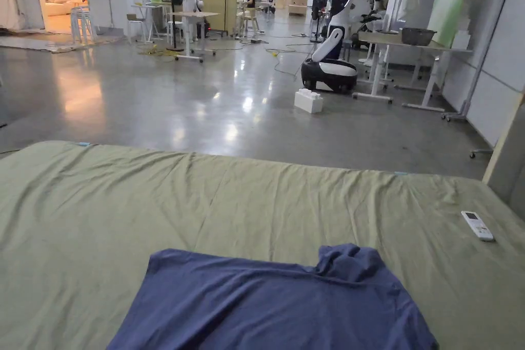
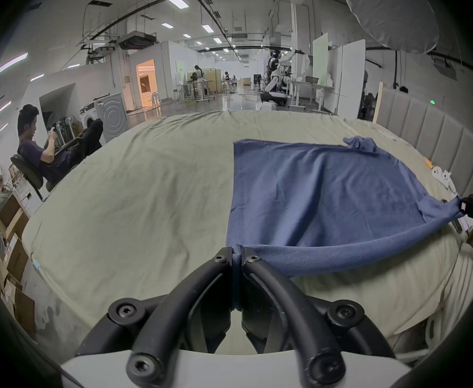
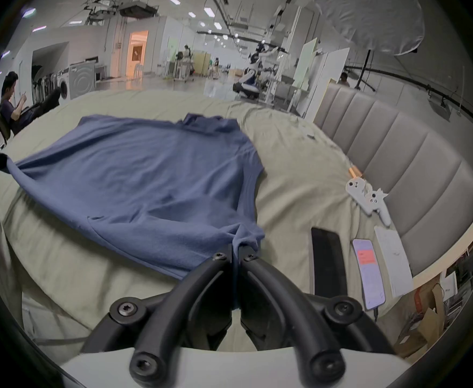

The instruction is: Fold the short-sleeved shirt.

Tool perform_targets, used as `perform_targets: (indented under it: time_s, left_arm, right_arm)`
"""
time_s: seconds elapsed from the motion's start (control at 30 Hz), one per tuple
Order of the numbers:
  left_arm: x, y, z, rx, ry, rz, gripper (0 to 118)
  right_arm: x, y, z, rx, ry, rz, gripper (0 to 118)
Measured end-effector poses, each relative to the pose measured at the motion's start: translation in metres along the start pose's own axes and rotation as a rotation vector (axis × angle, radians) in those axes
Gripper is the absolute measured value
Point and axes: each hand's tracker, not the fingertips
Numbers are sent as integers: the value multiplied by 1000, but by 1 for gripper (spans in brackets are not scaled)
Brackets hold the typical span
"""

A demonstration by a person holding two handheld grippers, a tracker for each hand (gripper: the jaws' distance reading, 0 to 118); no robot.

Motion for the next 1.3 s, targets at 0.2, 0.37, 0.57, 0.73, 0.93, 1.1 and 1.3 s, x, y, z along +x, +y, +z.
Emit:
perform_targets:
  time_s: [0.2,0.37,0.57,0.73,0.93,1.1,1.3]
  left_arm:
    - [3,-18,-10,-78,-11,-35,7]
    - [3,-33,-13,-120,-16,-45,15]
    - [-4,-32,-1,-113,-15,17,51]
    - [-2,-1,15,45,6,99,78]
    - [10,9,12,217,-49,111,78]
    - [74,84,21,366,-34,102,66]
    - [107,103,34,449,22,59,6]
  right_arm:
    - [-7,-16,-10,-68,14,19,4]
    - [-14,-24,-18,-128,7,46,5]
    - [-15,-23,-17,-130,-20,79,48]
    - [-9,9,9,85,-14,-33,86]
    - [-24,64,26,375,-43,-86,92]
    - [-38,102,29,534,-90,-149,53]
    - [-43,125,25,615,-101,-161,2]
